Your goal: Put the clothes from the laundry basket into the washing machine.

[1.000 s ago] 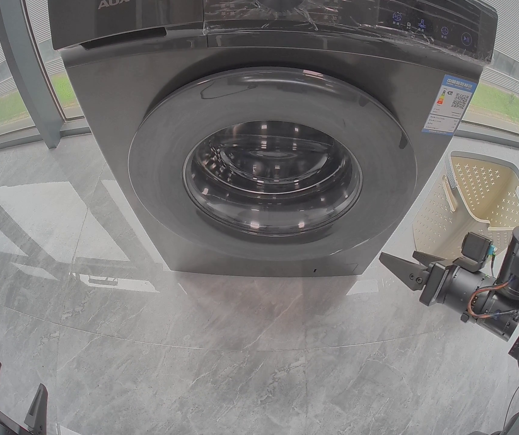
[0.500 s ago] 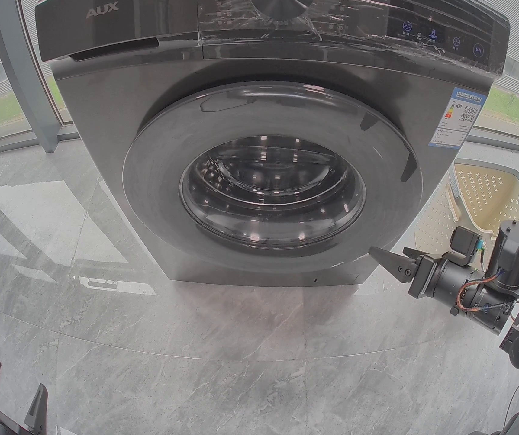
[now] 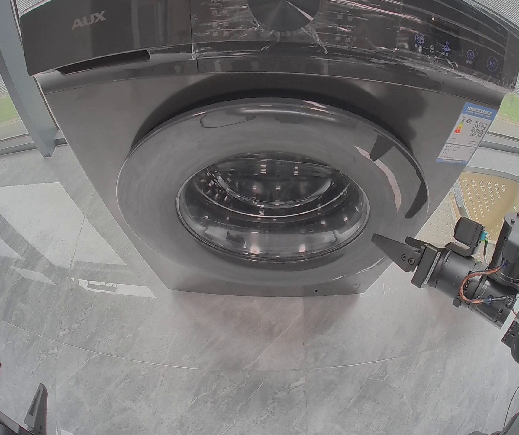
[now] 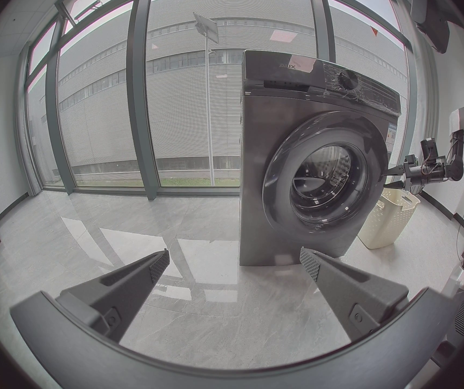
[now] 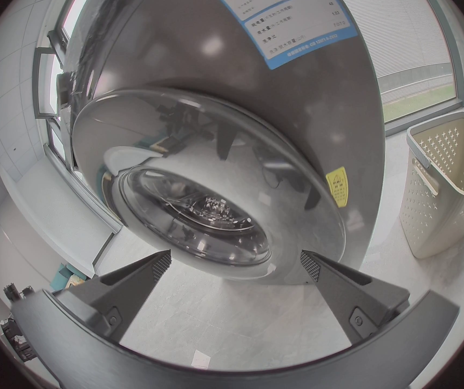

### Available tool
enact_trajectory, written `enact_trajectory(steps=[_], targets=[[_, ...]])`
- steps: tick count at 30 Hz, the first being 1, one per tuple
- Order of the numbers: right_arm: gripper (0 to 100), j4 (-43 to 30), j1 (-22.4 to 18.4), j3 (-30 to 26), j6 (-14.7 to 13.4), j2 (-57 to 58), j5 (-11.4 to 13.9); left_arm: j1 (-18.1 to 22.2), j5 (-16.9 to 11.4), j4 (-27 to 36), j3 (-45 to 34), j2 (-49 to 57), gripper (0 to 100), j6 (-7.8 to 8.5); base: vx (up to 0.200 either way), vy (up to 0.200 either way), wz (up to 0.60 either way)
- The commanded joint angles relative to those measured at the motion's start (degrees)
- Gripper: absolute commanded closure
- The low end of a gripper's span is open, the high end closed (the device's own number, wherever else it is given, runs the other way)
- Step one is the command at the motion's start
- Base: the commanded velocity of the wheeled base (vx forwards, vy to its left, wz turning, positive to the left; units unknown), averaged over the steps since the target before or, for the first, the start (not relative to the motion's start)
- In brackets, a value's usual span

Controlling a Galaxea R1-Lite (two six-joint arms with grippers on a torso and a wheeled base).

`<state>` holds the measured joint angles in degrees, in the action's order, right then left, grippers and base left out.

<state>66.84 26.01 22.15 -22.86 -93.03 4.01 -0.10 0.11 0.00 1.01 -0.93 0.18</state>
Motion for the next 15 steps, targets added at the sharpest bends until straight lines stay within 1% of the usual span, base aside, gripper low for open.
enact_trajectory(steps=[1, 10, 15], targets=[[0, 0.0, -0.3, 0.7, 0.0, 0.4, 0.0, 0.0, 0.0, 0.0, -1.0, 0.6, 0, -0.01, 0.0, 0.0, 0.0], [0, 0.0, -0.4, 1.5, 0.1, 0.6, -0.1, 0.0, 0.0, 0.1, -1.0, 0.6, 0, -0.09, 0.0, 0.0, 0.0], [0, 0.0, -0.4, 1.4, 0.0, 1.0, -0.1, 0.0, 0.0, 0.0, -1.0, 0.6, 0, -0.01, 0.2, 0.0, 0.0]])
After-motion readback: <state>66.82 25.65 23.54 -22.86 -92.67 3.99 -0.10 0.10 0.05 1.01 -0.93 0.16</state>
